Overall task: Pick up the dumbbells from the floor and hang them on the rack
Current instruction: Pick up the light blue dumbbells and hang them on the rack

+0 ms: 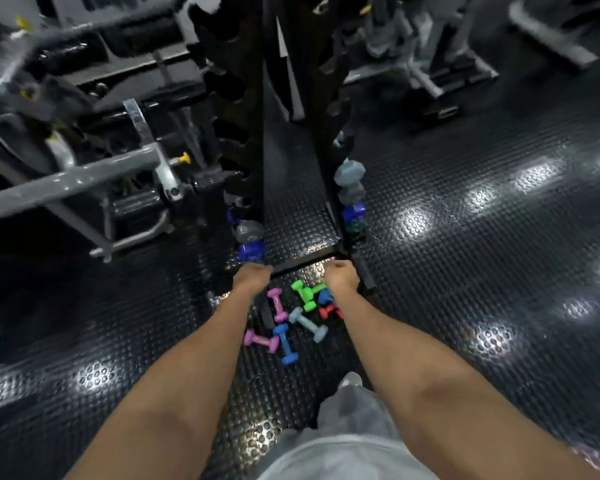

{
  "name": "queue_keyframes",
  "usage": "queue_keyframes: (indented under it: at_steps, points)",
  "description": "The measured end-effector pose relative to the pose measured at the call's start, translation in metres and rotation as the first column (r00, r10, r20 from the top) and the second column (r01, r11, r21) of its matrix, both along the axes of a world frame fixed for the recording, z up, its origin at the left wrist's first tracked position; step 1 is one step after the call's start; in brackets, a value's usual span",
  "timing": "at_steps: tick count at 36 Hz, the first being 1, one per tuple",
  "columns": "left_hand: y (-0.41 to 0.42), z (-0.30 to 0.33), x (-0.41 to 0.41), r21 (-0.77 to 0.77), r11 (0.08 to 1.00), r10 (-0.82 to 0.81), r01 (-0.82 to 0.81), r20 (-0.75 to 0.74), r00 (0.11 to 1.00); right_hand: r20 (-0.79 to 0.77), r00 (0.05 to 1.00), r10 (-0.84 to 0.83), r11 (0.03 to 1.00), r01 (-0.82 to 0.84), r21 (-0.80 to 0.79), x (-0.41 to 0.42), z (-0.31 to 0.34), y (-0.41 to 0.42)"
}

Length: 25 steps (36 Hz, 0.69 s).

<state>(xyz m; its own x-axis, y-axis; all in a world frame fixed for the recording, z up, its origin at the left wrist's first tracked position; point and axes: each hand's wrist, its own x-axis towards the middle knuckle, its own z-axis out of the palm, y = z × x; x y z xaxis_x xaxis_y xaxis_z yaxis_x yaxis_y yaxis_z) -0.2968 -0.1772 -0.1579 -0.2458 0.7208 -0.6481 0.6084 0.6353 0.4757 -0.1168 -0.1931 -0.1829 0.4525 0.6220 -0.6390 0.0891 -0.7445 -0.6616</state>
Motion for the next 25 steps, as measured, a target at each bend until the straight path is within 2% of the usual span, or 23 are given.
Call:
queue_keyframes:
  at_steps: [5,10,16,21,25]
  points:
    - [0.014,-0.012,0.008,0.013,0.999,-0.034,0.034,0.001,0.999,0.026,0.997,-0.076,0.997,0.077,-0.023,-0.011,-0.009,-0.013]
    - [0.023,-0.028,0.018,0.068,0.994,-0.088,0.084,0.063,0.994,0.023,0.988,-0.154,0.986,0.155,-0.053,-0.023,-0.023,-0.020]
    - [0.030,-0.055,0.006,0.038,0.964,-0.265,0.263,0.046,0.963,0.023,0.939,-0.343,0.937,0.344,-0.064,-0.043,-0.042,-0.028]
    - [0.043,-0.089,-0.009,-0.014,0.884,-0.467,0.468,0.028,0.884,0.027,0.905,-0.425,0.903,0.426,-0.059,-0.067,-0.074,-0.033]
    - [0.049,-0.123,-0.017,-0.022,0.858,-0.512,0.513,0.041,0.858,0.015,0.887,-0.461,0.885,0.461,-0.063,-0.082,-0.111,-0.034]
